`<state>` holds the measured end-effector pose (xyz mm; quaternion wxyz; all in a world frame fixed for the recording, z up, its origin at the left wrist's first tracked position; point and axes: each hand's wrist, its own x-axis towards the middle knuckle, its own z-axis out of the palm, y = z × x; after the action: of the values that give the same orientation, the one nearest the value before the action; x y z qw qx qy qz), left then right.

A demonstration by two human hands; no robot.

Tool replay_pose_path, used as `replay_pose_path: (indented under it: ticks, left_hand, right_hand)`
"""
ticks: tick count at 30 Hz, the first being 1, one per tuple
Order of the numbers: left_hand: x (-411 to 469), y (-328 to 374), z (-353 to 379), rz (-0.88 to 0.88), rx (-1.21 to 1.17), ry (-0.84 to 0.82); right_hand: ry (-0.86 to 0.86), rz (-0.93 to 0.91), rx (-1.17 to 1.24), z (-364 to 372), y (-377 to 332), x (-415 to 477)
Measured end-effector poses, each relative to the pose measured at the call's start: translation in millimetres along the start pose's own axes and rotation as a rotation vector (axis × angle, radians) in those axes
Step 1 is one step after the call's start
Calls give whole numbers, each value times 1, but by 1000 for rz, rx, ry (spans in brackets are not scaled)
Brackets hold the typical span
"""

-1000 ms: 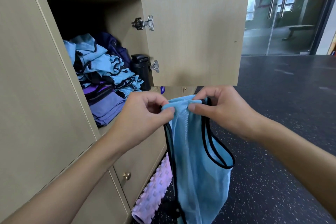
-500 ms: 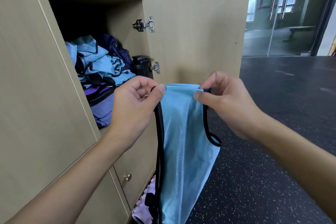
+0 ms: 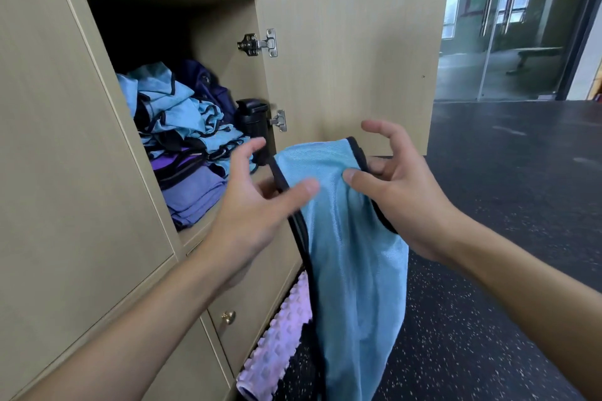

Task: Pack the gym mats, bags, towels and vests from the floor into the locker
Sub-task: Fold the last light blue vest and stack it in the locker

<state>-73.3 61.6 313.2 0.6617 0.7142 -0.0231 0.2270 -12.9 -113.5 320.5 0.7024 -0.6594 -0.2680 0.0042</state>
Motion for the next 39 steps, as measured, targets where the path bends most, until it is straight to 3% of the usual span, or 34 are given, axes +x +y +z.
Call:
replay_pose_path:
  ticks: [2, 5, 9, 13, 19, 22, 26, 31, 37, 39]
  left_hand:
    - [-8, -8, 6, -51, -8, -79]
    - [-6, -11, 8, -12, -35, -1]
    - [-1, -9, 6, 42, -59, 80]
    - [0, -13, 5, 71, -55, 141]
    - [-14, -29, 13, 20, 11, -147]
    - [-10, -21, 10, 33, 13, -98]
    - [3, -16, 0, 82, 41, 29]
    - [10, -9, -11, 65, 45, 80]
    - [8, -6, -6, 95, 32, 77]
    - [8, -10, -6, 88, 32, 67]
  right_hand:
    - [45, -13, -9, -1, 1, 2]
    - [97, 17, -45, -6, 4, 5]
    - [-122, 152, -143, -8, 14, 6]
    - [-183, 79, -177, -5, 18, 6]
    - [-1, 7, -133, -10, 18, 10]
    - [-14, 60, -155, -19, 21, 13]
    - [-240, 145, -174, -25, 18, 10]
    - [-123, 68, -135, -27, 16, 11]
    - [-329, 137, -126, -17, 12, 2]
    - [-303, 132, -139, -12, 13, 1]
